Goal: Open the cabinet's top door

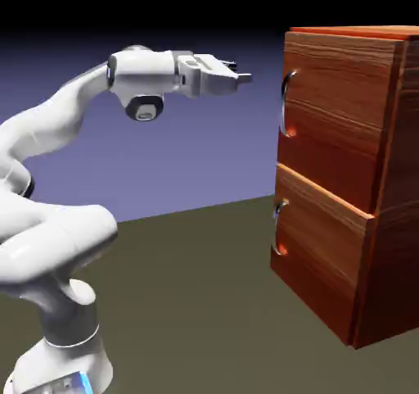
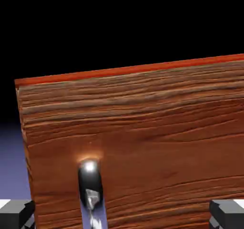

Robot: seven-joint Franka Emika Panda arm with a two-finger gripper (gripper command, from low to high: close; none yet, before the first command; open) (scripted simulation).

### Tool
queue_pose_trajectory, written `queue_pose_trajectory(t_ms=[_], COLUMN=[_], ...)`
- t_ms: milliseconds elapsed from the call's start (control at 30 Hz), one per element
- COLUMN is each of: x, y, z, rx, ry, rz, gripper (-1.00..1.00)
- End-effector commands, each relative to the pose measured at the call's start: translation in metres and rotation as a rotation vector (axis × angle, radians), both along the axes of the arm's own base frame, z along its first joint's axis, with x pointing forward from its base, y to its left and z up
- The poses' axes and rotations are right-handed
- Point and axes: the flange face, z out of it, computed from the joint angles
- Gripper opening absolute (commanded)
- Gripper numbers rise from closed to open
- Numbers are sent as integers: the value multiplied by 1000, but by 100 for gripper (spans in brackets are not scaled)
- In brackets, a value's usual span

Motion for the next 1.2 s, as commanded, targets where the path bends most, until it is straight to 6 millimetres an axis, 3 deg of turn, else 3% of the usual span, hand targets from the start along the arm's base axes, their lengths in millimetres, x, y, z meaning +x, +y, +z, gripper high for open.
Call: queue_pose_trajectory(t_ms=[0, 233, 300, 433, 467, 500, 533, 867, 1167], x=[7, 67, 70, 120, 120, 120, 120, 40, -12], y=[3, 8, 7, 4, 4, 4, 4, -44, -97], z=[-7, -71, -76, -76, -76, -76, -76, -76, -76], rx=[-12, -91, -95, -95, -95, -95, -95, -93, -90], ry=[-4, -12, -11, -11, -11, -11, -11, -25, -35], rz=[4, 31, 32, 32, 32, 32, 32, 316, 538], gripper=[0, 0, 0, 0, 0, -100, -100, -100, -100])
